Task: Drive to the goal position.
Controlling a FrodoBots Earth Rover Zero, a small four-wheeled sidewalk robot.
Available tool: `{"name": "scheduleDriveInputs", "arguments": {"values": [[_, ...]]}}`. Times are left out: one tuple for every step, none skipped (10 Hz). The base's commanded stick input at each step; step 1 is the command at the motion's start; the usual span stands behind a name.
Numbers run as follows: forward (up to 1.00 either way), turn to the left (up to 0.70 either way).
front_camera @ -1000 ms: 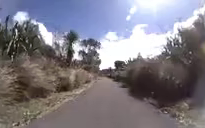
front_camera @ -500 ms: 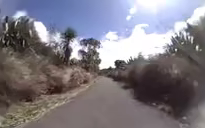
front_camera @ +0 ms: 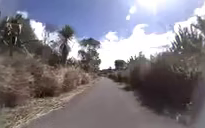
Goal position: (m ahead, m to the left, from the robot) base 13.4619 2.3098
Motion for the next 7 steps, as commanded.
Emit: {"name": "scheduleDriveInputs", "arguments": {"values": [[1.0, 0.0], [1.0, 0.0], [1.0, 0.0], [1.0, 0.0], [1.0, 0.0], [1.0, 0.0], [1.0, 0.0]]}}
